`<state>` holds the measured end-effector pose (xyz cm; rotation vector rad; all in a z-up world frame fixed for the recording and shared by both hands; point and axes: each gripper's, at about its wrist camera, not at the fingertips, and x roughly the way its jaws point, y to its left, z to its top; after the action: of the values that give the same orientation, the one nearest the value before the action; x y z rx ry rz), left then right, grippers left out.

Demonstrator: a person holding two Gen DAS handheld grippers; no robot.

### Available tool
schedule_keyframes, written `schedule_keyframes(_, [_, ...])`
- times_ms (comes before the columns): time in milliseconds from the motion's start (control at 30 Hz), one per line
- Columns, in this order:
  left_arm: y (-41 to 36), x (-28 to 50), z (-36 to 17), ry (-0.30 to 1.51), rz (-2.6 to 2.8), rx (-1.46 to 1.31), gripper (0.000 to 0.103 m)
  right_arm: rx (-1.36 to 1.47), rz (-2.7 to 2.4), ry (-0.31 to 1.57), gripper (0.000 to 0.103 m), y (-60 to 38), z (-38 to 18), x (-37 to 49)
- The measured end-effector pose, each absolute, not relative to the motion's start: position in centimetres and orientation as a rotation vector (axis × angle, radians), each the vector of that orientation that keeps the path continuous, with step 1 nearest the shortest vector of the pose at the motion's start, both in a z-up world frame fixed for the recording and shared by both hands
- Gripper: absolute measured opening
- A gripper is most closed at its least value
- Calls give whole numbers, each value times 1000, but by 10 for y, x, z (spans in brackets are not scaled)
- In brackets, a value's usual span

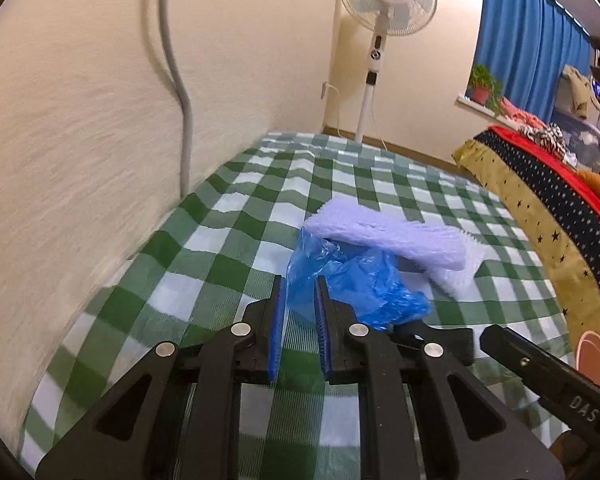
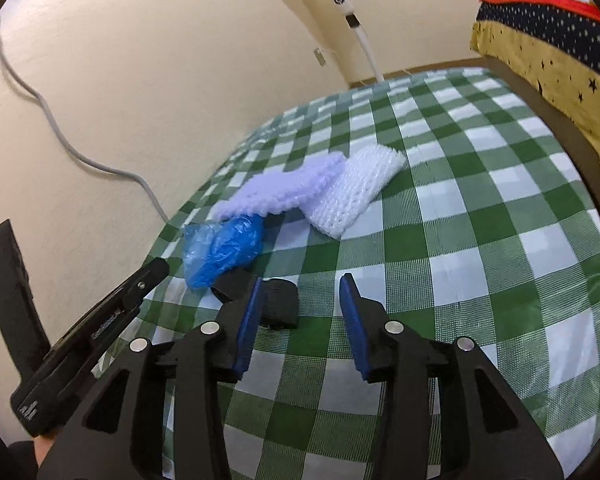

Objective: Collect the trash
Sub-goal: 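Grasp the blue plastic bag with the left gripper while the right grasps the black strap, then carry the blue bag and black strap in both grippers over the pink bin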

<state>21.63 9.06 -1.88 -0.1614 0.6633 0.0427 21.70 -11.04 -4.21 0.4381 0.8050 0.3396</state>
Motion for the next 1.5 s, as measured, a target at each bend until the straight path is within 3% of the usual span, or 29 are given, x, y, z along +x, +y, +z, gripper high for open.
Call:
schedule_keyframes(167, [96, 229, -20, 675, 40, -177, 31, 412, 353, 857, 40, -102, -48, 226])
schedule_keyframes(300, [102, 241, -28, 733, 54, -203, 31, 399, 364, 892, 30, -98, -52, 229])
schedule_keyframes(400, [103, 244, -33, 760, 50, -210, 31, 381, 380, 891, 17, -94, -52, 228])
schedule_keyframes(533, [101, 245, -36, 775, 48, -229, 31, 372, 380, 880, 12, -94, -50, 224])
schedule_keyframes(600, [99, 246, -39, 788, 32, -230, 30, 375, 372, 871, 11, -95, -49, 221])
schedule_keyframes(667, [96, 247, -40, 798, 13, -234, 12, 377, 367, 860, 10, -97, -47, 219])
schedule_keyframes(767, [93, 246, -42, 811, 12, -228, 1, 380, 354, 839, 9, -101, -44, 216])
schedule_keyframes(1500, [81, 184, -3, 714, 29, -206, 0, 292, 190, 764, 8, -140, -6, 151])
